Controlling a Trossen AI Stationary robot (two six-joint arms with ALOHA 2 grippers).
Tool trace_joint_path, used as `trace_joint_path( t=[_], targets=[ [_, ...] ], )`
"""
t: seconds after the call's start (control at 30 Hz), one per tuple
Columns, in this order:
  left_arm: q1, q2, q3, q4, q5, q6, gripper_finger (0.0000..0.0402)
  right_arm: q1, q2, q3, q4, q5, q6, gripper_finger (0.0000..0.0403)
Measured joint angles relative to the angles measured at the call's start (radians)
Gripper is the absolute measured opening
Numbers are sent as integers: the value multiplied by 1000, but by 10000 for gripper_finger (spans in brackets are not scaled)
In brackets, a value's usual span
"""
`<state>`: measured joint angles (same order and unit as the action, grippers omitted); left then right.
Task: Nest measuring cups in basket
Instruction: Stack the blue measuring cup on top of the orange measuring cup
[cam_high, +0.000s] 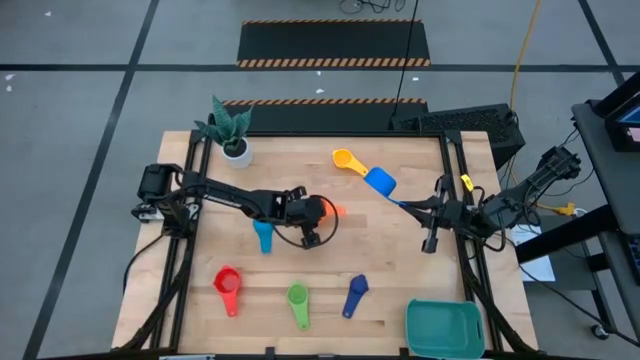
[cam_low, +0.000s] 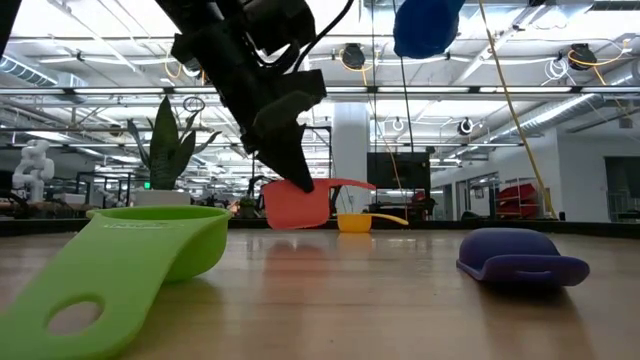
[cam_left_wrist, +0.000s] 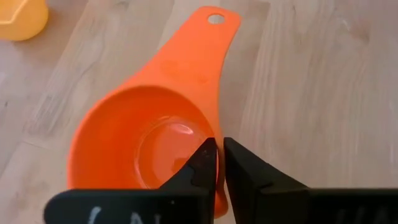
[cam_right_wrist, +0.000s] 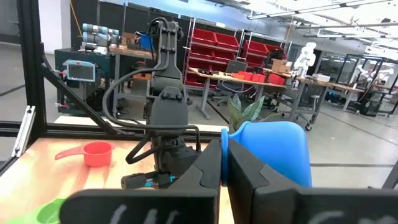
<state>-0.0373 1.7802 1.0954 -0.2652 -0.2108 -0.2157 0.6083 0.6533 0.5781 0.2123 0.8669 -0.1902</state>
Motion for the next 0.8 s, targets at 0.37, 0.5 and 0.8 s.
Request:
trace_joint_path(
  t=[0.37,0.5,0.8],
  targets=[
    [-3,0,-4,2,-11,-23,118,0,39,0,13,-1,49,0],
    [-3,-21,-4,-10,2,-24,153,0,58,0,45,-3,51,0],
    [-10,-218,-2,-15,-28,82,170,-14,163,0,181,-10,74,0]
  ],
)
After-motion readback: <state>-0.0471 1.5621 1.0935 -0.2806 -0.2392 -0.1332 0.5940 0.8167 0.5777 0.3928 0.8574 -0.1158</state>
